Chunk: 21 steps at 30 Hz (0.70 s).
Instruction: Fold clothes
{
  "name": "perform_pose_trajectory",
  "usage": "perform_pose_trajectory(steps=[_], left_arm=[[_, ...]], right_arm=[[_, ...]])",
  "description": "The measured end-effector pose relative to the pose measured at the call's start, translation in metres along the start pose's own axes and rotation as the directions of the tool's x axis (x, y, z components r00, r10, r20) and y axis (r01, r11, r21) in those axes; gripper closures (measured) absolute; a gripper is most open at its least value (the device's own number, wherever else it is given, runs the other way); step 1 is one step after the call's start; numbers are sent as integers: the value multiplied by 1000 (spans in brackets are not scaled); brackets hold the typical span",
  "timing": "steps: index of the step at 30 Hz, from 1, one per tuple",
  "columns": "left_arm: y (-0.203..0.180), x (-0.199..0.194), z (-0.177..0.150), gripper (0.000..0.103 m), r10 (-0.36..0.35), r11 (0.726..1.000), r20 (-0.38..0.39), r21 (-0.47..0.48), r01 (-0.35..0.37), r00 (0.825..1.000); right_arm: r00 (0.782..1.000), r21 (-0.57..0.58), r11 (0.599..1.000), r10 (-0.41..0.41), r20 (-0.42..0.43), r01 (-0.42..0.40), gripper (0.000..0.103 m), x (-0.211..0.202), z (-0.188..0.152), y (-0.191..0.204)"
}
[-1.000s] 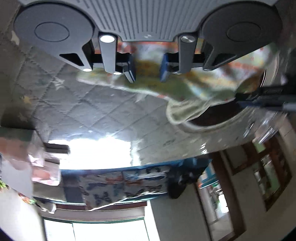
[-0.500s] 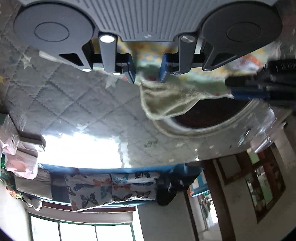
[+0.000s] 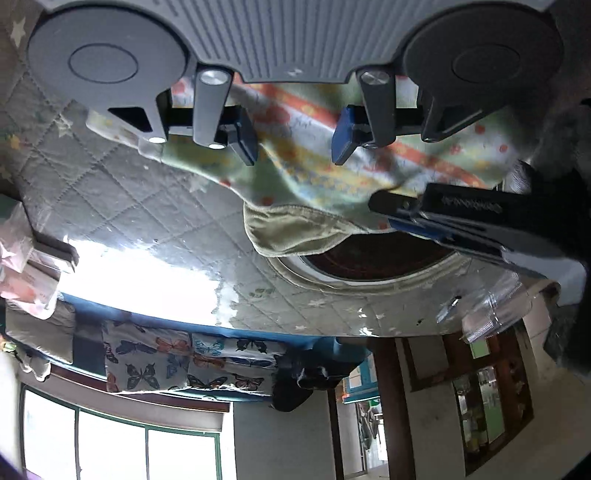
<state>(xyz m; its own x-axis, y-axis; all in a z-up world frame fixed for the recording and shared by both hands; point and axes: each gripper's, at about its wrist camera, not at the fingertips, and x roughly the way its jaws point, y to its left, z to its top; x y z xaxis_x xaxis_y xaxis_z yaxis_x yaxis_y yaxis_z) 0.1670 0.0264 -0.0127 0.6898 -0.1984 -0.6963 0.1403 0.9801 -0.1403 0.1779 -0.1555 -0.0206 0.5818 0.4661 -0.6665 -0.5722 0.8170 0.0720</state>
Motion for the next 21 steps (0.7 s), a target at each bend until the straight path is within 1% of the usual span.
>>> perform_pose_trajectory(steps=[3,7,10,14,17,21], left_arm=[[-9,-11,-4,71,-25,1000,17,20,24,1000],[-28,-24,-16,71,-57,996,30,68,55,998],[-37,-29,-27,71,-70,994,31,89,67,997],[-44,-33,-38,71,-68,993,37,100,64,997],[-44,-36,-46,68,-67,993,38,104,62,997],[-38,-44,-56,67,-60,994,45,91,56,997]], right_arm=[[1000,3,1000,-22,5,22,58,-6,-5,3],[1000,2,1000,-20,8,20,58,-16,-16,6],[999,1,999,-53,6,53,58,-24,-27,5],[996,45,995,-93,0,93,58,-35,-38,-9],[994,73,992,-108,0,107,58,-43,-43,-18],[992,109,986,-125,1,124,58,-53,-48,-29]])
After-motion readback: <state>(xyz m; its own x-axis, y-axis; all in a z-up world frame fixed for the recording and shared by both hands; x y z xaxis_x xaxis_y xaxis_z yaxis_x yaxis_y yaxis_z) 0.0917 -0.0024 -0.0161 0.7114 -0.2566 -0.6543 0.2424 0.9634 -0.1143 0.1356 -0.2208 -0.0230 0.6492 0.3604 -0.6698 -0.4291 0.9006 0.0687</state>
